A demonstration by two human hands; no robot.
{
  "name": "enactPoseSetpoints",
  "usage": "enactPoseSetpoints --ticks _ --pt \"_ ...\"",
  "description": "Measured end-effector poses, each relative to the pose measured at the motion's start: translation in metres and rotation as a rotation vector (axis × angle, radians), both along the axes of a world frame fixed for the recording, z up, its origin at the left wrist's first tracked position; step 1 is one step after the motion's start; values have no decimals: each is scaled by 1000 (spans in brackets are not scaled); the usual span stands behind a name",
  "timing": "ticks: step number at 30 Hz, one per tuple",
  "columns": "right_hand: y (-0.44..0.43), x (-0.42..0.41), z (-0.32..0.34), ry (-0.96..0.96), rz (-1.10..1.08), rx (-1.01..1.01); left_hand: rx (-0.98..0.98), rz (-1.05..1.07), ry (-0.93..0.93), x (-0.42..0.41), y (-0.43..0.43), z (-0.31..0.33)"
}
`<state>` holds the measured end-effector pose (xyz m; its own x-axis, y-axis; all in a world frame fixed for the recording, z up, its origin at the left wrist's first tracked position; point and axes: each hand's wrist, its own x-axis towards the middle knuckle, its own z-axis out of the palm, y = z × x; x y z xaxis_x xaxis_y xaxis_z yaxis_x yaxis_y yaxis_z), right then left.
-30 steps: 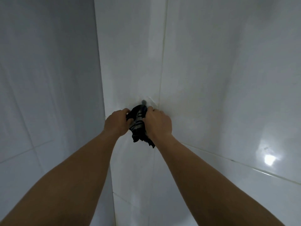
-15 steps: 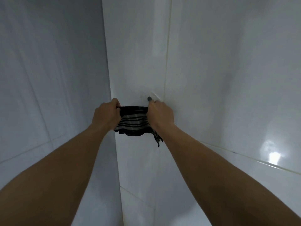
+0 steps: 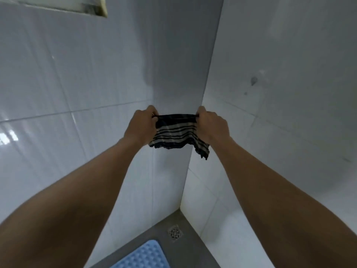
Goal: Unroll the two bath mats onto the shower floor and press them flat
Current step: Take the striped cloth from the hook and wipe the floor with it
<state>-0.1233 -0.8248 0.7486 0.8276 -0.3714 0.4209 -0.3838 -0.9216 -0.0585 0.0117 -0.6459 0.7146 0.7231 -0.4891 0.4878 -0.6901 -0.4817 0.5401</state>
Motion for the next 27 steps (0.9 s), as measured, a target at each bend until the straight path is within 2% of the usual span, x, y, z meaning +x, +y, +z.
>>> enactPoseSetpoints --ticks 9,16,23,27 --pt "119 34 -105 126 278 183 26 321 149 -23 164 -105" --pt "187 76 -206 267 444 348 85 607 296 -36 244 -195" --pt "244 102 -346 358 603 522 137 815 391 -42 299 -319" --pt "268 111 -451 452 641 626 175 873 454 -44 326 -420"
